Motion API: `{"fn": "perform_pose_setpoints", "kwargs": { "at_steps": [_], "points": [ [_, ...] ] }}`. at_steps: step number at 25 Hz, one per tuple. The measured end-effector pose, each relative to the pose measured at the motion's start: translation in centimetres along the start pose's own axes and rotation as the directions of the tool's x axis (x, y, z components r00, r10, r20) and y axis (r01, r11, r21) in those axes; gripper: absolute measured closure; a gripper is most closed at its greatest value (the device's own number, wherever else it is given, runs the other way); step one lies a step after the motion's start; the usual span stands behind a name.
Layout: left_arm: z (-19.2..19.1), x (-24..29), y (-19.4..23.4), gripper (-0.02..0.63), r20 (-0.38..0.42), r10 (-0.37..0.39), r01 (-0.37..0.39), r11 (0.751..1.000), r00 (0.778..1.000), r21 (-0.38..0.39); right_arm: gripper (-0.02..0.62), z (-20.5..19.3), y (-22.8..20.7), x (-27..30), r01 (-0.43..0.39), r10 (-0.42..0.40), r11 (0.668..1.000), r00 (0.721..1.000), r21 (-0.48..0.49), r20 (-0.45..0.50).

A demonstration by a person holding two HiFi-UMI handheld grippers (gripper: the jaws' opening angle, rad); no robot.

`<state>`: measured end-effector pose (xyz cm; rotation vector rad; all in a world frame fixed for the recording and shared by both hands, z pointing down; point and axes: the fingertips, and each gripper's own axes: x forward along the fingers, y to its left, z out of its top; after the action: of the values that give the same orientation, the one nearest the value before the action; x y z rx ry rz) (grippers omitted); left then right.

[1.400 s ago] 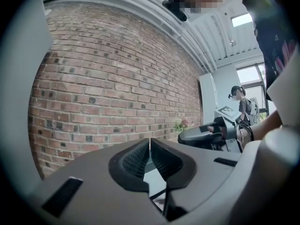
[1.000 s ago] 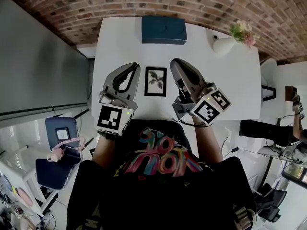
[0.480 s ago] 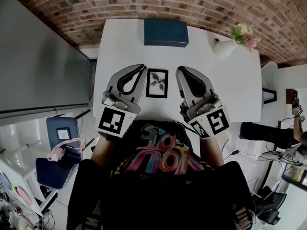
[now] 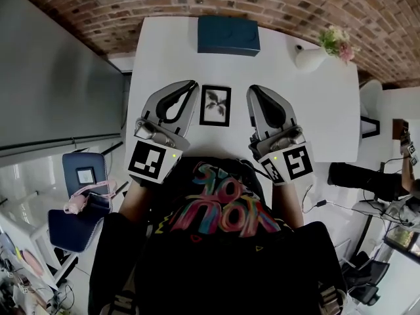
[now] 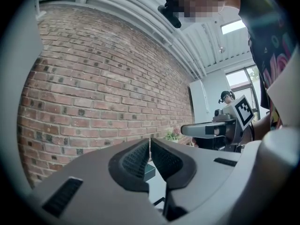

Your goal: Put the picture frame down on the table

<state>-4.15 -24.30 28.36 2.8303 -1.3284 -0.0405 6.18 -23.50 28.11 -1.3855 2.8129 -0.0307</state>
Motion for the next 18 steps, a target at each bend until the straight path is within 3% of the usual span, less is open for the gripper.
{"fn": "perform_pose_setpoints", "kwargs": {
  "at_steps": [18],
  "points": [
    [-0.05,0.01,-0.09,0.575,-0.003,0.001,-0.001,1.0,1.0,0.024,0.572,-0.76,-0.03,-0.22,-0.019,0.019,1.0,1.0,0.015,-0.006]
  ]
}}
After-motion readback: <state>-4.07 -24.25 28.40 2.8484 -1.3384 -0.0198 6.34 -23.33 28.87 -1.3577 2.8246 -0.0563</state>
